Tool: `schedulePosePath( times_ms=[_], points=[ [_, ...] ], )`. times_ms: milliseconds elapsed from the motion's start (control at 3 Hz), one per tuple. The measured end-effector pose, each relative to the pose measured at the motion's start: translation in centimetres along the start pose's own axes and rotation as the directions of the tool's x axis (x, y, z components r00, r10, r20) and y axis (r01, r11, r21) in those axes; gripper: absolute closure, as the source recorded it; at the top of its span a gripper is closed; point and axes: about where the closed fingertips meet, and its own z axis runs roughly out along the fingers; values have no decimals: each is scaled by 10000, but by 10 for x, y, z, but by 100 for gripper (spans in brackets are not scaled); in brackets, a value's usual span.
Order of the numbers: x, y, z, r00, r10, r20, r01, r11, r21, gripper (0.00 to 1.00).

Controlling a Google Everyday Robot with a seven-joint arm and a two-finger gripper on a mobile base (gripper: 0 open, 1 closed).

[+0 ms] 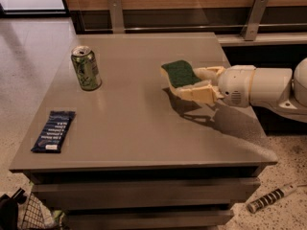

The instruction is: Move sponge near rxbar blueberry

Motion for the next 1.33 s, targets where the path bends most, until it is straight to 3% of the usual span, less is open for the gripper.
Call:
schedulePosePath(
  times_ms=[333, 667, 1000, 1333],
  points=[
    [-21, 41, 4, 9990, 136, -423, -140, 9999, -87, 100],
    [-37, 88, 11, 9952, 531, -826, -521, 9985, 137, 100],
    [-42, 127, 28, 9919, 874, -921, -887, 9960, -107, 100],
    [-38, 166, 68, 9895, 1251, -723, -1343, 9809, -1410, 100]
  ],
)
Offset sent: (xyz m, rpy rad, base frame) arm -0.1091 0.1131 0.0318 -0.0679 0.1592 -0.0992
